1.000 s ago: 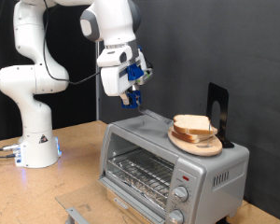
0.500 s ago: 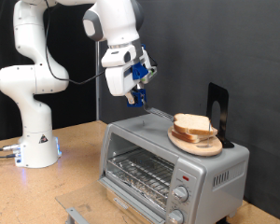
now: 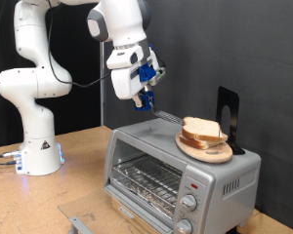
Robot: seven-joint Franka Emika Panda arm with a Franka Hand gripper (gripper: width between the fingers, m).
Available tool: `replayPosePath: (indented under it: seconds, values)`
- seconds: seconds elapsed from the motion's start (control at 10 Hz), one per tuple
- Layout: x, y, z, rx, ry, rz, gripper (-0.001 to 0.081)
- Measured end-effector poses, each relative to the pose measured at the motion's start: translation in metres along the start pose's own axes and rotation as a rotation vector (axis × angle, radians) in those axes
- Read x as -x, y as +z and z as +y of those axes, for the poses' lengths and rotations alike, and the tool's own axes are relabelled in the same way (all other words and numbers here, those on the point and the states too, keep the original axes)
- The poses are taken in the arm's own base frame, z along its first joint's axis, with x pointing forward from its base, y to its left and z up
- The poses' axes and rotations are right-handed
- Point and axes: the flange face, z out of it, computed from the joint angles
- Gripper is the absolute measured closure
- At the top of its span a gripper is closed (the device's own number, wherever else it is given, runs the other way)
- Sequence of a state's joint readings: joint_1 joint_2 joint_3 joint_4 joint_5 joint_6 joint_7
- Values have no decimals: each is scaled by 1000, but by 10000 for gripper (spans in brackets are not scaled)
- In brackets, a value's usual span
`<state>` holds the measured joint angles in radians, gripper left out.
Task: Make a piece of toast with the oven
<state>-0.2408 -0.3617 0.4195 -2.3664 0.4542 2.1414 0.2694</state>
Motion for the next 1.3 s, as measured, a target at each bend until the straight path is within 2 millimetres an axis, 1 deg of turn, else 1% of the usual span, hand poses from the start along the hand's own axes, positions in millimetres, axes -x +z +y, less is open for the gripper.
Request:
replayPosePath:
  seconds: [0.2,0.6,1.0,1.3]
  values:
    - [-6,4,-1,-5,19,-13,340]
    - [-25,13,-14,-27,51,-28,340]
    - [-44,36,-29,-44,61,-27,340]
    - [-55,51,-35,-106,54,29,340]
